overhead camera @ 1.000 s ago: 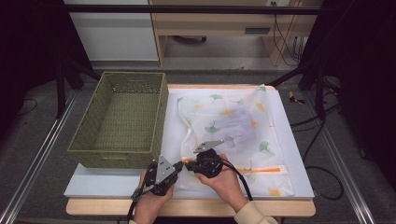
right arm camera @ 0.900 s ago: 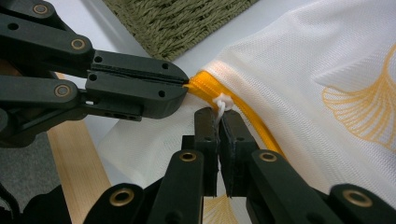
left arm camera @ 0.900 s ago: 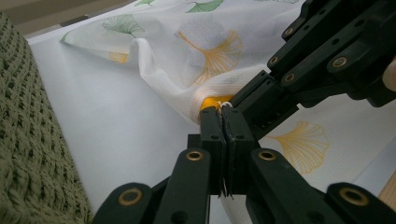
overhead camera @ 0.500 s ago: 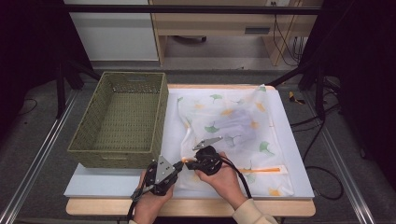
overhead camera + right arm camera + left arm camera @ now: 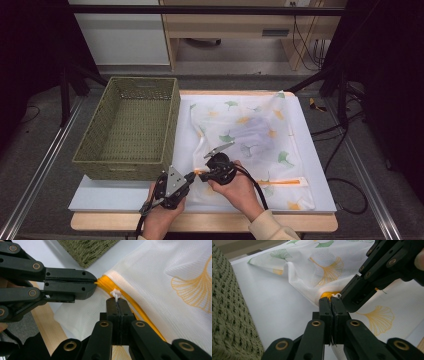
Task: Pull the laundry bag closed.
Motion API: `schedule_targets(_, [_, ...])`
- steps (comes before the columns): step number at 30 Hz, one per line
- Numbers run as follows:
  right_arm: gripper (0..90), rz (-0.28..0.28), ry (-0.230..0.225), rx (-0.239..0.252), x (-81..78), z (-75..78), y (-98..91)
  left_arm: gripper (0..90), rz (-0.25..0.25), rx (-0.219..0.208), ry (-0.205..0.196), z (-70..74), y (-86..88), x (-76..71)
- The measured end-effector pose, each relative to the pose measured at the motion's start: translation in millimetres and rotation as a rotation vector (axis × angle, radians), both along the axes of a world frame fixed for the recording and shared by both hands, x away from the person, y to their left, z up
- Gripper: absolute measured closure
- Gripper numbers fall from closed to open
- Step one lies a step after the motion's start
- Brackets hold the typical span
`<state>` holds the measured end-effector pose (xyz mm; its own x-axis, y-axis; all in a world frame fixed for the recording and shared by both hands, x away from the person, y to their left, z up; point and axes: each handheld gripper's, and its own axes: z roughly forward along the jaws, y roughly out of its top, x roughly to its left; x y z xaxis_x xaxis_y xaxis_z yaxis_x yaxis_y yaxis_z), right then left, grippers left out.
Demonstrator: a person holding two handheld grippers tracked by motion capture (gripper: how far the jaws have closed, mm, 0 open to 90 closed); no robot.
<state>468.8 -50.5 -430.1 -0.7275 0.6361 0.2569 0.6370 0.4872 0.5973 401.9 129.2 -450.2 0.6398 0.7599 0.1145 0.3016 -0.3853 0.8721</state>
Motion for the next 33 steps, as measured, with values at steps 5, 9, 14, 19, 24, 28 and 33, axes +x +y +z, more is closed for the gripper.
schedule_targets(5, [90.0, -0.005, 0.020, -0.029, -0.4, 5.1, 0.7, 88.2, -0.001, 0.005, -0.007, 0.8, -0.7, -0.1])
schedule_targets(9, [90.0, -0.009, 0.027, -0.054, -1.0, 7.2, 1.8, 88.2, 0.001, 0.012, -0.010, 1.2, -2.1, -1.0])
schedule_targets(14, [90.0, -0.019, 0.036, -0.081, -2.1, 8.1, 2.3, 88.3, 0.002, 0.014, -0.013, 1.9, -2.4, -1.4])
schedule_targets(19, [90.0, -0.017, 0.031, -0.094, -2.5, 8.5, 1.0, 88.3, -0.003, 0.014, -0.017, 2.4, -3.8, -2.2])
schedule_targets(24, [90.0, -0.022, 0.032, -0.117, -2.5, 5.6, -2.8, 88.3, 0.000, 0.007, -0.020, 3.3, -3.1, -2.6])
schedule_targets(28, [90.0, -0.022, 0.037, -0.109, -3.8, 3.8, -6.4, 88.3, -0.007, 0.008, -0.017, 1.9, -4.4, -3.0])
schedule_targets(33, [90.0, -0.029, 0.038, -0.101, -8.4, 0.9, -15.8, 88.2, -0.010, 0.001, -0.013, 0.9, -5.9, -4.1])
